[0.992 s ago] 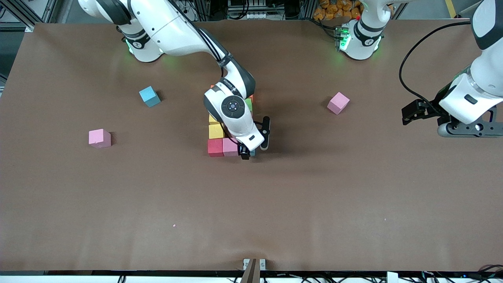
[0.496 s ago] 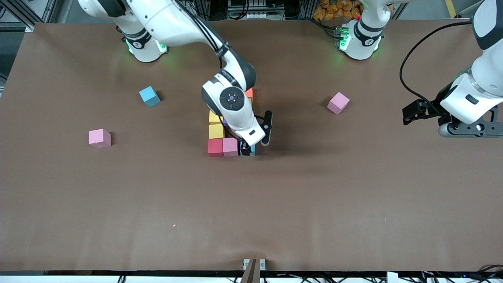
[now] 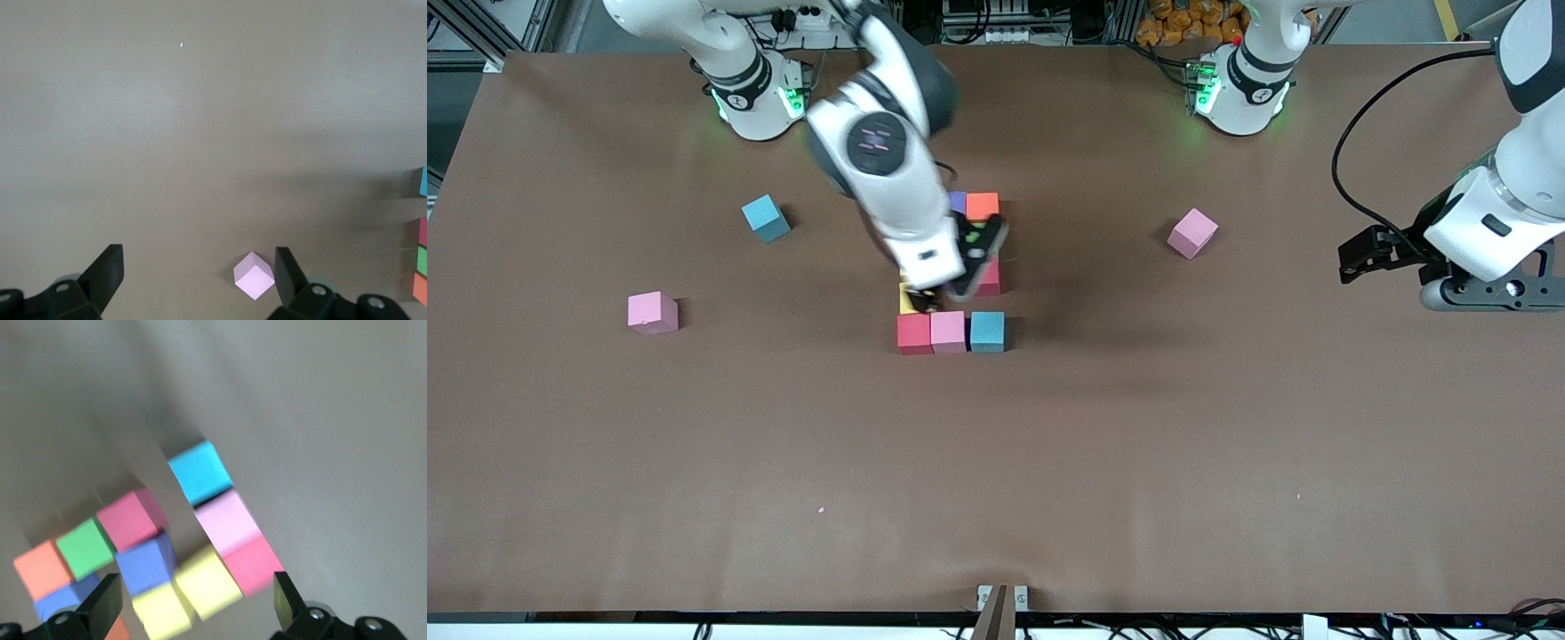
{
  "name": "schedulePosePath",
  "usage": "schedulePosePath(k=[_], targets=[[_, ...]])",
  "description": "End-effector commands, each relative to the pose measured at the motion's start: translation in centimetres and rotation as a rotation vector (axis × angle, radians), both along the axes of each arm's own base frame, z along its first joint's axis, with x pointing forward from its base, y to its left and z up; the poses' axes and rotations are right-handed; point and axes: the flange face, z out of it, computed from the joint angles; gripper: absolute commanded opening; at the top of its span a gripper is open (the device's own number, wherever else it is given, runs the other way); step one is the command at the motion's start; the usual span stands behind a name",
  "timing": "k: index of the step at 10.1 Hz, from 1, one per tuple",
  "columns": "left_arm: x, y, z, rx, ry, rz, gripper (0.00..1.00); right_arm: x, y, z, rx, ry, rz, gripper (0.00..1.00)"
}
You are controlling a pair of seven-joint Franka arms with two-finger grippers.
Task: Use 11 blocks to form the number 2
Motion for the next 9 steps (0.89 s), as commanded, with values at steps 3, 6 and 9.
schedulePosePath(k=[3, 6, 9], targets=[[0.0, 0.2, 0.5, -0.013, -0.006, -0.016, 1.0, 4.5, -17.0, 6.6, -0.001, 0.03, -0.339, 1.0], [0.0, 0.2, 0.5, -0.013, -0.006, -0.016, 1.0, 5.3, -25.9, 11.2, 0.025, -0.006, -0.566, 1.0], [0.0, 0.2, 0.5, -0.013, -0.006, -0.016, 1.0, 3.9, -31.8, 13.9, -0.001, 0.071, -0.931, 1.0]])
